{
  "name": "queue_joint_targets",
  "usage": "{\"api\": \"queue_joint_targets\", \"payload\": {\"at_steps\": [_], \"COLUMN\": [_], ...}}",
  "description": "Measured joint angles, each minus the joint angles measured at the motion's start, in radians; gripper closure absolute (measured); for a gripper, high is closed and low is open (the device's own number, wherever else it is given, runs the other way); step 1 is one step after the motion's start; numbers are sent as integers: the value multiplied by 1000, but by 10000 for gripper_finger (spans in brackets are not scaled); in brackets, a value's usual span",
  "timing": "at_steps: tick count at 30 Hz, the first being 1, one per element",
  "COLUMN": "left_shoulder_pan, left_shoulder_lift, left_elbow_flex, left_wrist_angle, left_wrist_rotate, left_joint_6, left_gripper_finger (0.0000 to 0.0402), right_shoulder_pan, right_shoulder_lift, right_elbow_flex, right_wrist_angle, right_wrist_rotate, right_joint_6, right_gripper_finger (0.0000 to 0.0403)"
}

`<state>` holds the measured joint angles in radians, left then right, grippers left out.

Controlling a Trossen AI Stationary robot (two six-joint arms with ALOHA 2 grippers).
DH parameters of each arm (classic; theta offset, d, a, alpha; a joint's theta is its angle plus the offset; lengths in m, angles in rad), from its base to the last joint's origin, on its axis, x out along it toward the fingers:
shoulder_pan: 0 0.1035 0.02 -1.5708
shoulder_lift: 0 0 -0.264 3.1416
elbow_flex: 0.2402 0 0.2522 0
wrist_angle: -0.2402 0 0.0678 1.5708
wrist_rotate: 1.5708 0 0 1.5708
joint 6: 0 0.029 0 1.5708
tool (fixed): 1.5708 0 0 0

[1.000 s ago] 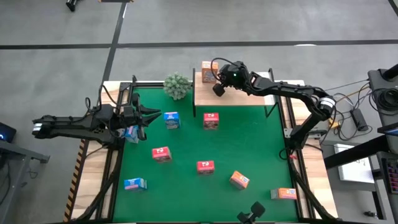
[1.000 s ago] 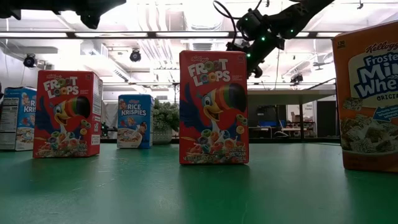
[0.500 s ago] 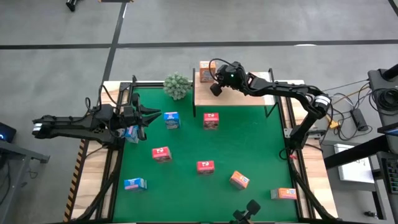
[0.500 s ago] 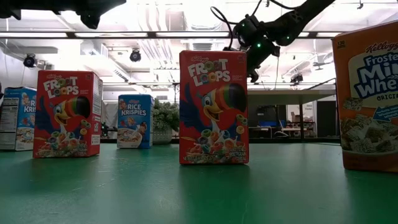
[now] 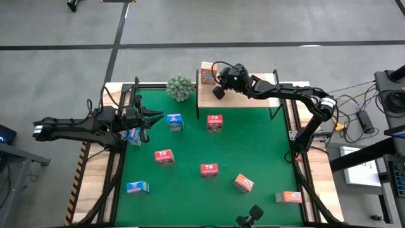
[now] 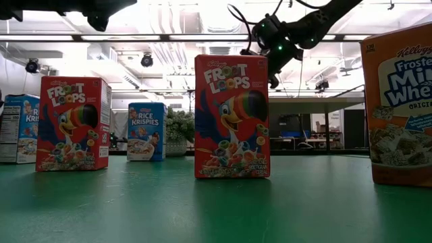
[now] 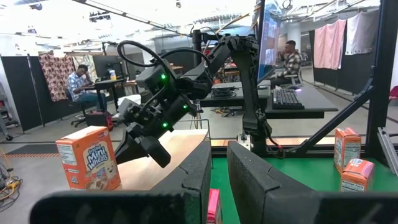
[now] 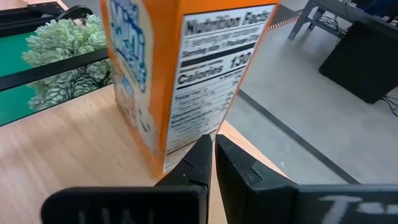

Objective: Stack cereal on shelf
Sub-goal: Put the top left orange cereal box on the shelf

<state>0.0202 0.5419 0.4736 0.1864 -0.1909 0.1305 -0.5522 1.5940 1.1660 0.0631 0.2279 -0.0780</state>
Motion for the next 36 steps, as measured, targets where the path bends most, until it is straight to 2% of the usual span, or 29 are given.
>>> {"api": "queue_joint_targets", "payload": {"at_steps": [5,10,12,15,22,25,36], "left_shoulder_pan": [0,0,0,0,0,0,0], "left_shoulder_lift": [0,0,0,0,0,0,0], "left_elbow_flex": [0,0,0,0,0,0,0], "left_wrist_angle": [0,-1,-1,-1,1,0,0], "left_wrist_rotate": [0,0,0,0,0,0,0], "left_joint_6": [0,0,0,0,7,7,7], "left_gripper_finger": [365,365,365,365,365,365,365], "right_shoulder_pan": [3,24,29,40,39,36,47], "right_shoulder_lift": [-3,-15,-15,-4,34,39,39], "right_elbow_flex": [0,8,5,2,2,7,8], "right_wrist_angle": [-19,-150,-163,-125,-2,0,4], "right_wrist_rotate": [-1,-9,-63,-128,-98,-69,-78], "right_joint_6": [9,53,73,82,39,25,33], "right_gripper_finger": [390,390,390,390,390,390,390]}}
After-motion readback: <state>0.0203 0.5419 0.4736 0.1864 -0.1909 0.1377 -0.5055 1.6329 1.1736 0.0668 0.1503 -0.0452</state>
